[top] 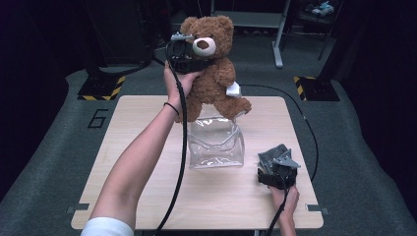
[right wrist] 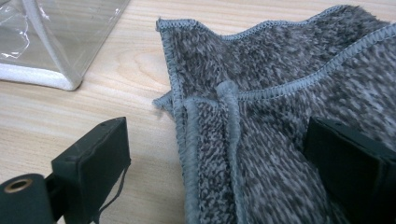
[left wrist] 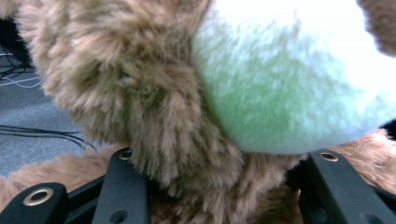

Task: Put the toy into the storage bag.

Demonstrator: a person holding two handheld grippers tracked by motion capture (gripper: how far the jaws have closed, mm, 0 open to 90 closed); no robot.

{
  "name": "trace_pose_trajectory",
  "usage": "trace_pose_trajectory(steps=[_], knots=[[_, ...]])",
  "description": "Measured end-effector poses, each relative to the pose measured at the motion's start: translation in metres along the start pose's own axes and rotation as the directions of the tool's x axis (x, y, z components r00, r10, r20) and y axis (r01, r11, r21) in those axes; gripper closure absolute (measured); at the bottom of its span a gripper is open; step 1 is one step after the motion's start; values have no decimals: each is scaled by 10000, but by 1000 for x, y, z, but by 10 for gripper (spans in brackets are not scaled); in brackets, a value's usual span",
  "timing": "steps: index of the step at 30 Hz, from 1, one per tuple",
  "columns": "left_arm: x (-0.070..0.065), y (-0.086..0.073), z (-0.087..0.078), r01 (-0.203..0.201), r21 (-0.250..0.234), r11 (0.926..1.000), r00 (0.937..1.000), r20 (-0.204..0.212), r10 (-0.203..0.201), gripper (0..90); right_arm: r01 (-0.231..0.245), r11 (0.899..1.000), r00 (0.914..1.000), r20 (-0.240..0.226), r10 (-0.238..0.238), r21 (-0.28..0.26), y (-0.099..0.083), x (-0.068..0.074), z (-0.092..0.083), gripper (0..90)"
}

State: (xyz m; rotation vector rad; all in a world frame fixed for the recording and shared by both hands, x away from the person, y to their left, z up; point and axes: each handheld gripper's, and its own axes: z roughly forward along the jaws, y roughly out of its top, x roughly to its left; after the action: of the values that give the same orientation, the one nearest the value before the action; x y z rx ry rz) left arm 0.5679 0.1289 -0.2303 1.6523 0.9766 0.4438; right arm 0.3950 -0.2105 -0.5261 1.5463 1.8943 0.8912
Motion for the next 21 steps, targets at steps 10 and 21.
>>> trace_pose_trajectory(steps=[10, 21], knots=[[7, -5, 3, 524, -218, 9984, 9985, 161, -520, 518, -95, 9999, 10000, -28, 95, -66, 0, 0, 1, 66], [-8, -5, 13, 32, -133, 9999, 9997, 238, -29, 510, -78, 10000, 10000, -10, 78, 12, 0, 0, 0, 68]])
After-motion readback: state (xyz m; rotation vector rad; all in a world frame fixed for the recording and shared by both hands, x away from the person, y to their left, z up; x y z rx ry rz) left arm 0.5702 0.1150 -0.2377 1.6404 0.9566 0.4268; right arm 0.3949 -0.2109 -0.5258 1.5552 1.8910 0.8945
